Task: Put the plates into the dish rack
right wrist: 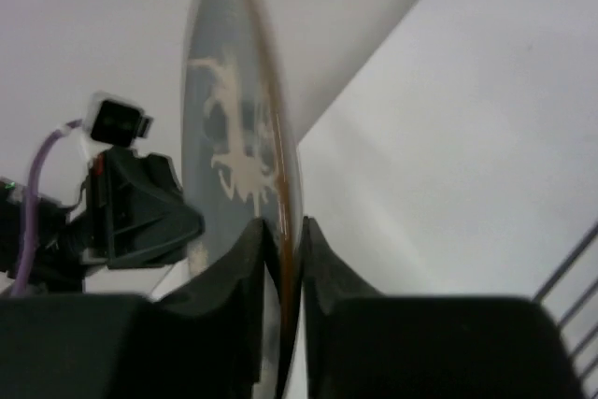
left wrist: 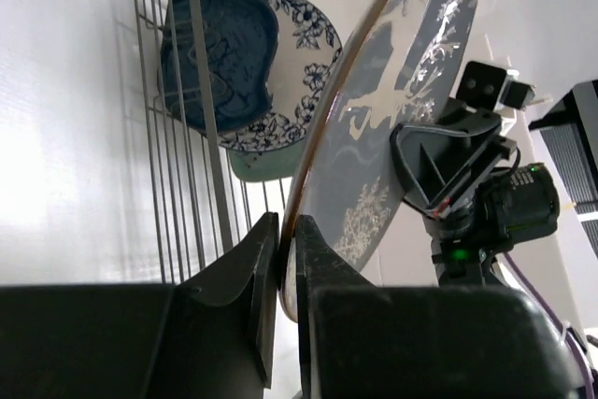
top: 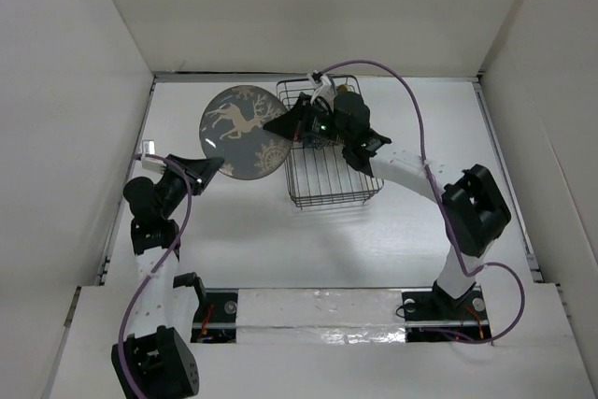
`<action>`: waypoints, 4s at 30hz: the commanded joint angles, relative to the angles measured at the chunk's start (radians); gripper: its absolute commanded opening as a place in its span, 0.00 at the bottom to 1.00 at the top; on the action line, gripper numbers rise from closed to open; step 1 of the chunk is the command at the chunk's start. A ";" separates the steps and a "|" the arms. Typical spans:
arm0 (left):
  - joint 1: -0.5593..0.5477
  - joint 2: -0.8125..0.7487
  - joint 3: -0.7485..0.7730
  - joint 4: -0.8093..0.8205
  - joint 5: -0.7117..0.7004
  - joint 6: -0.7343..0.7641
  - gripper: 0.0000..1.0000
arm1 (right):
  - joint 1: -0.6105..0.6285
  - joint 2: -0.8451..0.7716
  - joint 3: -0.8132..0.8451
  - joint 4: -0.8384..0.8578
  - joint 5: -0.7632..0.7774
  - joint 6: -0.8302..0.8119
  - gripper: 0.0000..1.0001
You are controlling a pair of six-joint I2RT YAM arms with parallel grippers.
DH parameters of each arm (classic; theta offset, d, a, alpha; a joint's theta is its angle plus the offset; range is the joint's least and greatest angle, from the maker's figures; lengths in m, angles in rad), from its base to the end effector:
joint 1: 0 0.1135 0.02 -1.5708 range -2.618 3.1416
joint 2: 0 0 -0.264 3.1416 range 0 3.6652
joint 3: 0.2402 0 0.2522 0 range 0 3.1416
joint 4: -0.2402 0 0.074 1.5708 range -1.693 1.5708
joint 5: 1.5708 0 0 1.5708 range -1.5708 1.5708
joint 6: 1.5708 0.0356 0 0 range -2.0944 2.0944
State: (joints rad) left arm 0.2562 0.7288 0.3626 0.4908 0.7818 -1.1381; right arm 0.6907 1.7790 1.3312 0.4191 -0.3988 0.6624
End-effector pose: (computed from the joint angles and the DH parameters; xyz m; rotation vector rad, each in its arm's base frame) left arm 0.1725 0.0193 0.2700 -0.4167 1.5648 -1.2564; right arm 0.3212 0.2834 0.3168 -0.3669 1.7381 1.3351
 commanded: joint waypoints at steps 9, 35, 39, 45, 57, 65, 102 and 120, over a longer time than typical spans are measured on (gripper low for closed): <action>-0.009 0.011 0.162 -0.019 0.025 0.182 0.28 | -0.031 -0.099 -0.110 0.211 0.017 0.089 0.00; -0.347 -0.068 0.328 -0.454 -0.300 0.659 0.49 | 0.099 0.048 0.511 -0.476 1.180 -0.527 0.00; -0.371 -0.069 0.337 -0.481 -0.312 0.702 0.47 | 0.122 0.134 0.597 -0.529 1.238 -0.575 0.00; -0.394 -0.080 0.349 -0.523 -0.352 0.727 0.45 | 0.156 0.218 0.660 -0.537 1.330 -0.650 0.00; -0.394 -0.091 0.346 -0.526 -0.345 0.722 0.44 | 0.222 0.316 0.760 -0.401 1.480 -0.995 0.00; -0.394 -0.089 0.349 -0.529 -0.354 0.724 0.43 | 0.213 0.350 0.744 -0.469 1.454 -0.899 0.00; -0.416 -0.078 0.358 -0.551 -0.372 0.729 0.40 | 0.185 0.344 0.609 -0.506 1.523 -0.439 0.00; -0.416 -0.063 0.352 -0.537 -0.404 0.727 0.41 | 0.116 0.284 0.502 -0.560 1.272 -0.276 0.54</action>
State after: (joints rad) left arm -0.1558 0.6716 0.6701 -0.0799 0.3904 -0.4244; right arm 0.8085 2.1403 1.8328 -0.1562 0.8635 0.3439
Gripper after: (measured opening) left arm 0.411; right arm 0.520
